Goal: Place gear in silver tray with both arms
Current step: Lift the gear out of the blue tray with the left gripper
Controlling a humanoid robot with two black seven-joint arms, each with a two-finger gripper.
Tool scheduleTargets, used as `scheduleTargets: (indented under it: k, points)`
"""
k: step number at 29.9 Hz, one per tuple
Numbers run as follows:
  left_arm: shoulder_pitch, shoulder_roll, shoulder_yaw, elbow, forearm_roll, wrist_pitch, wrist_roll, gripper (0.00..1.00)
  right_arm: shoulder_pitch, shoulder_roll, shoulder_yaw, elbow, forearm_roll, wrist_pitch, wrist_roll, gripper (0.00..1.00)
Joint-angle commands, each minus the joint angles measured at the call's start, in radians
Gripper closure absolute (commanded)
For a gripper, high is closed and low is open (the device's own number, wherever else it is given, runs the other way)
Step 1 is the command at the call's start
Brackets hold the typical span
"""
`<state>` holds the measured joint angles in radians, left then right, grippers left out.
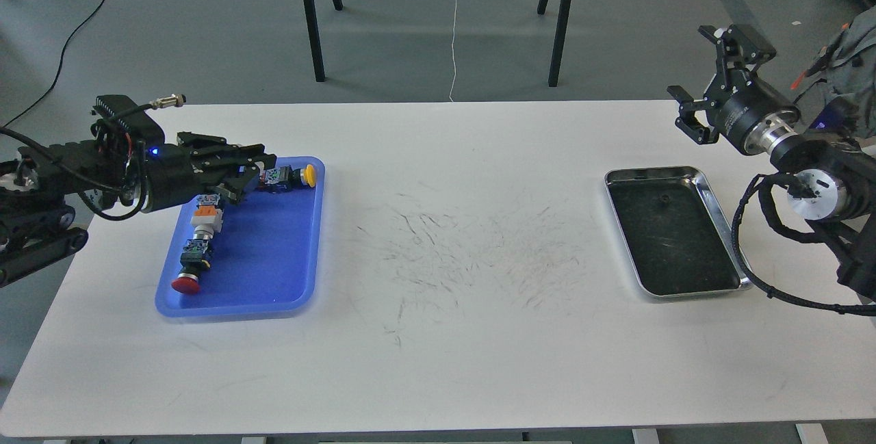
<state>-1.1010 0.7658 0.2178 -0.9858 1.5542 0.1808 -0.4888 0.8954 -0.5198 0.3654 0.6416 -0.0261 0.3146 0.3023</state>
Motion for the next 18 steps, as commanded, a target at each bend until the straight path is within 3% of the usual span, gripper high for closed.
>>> scheduleTargets:
  k: [1,9,18]
  points:
    - [-0.02,-0.057,-0.049,0.004,-0.104,-0.069,0.0,0.79,-0.001,0.0,0.0,0.0,0.0,0.0,0.0,0.02]
    - [-0.023,-0.175,-0.127,0.016,-0.189,-0.147,0.0,0.79,-0.007,-0.002,0.001,0.0,0.0,0.0,-0.002,0.02]
    - [-0.02,-0.344,-0.117,0.085,-0.194,-0.152,0.0,0.78,-0.007,0.0,0.0,0.0,0.0,0.0,0.0,0.02]
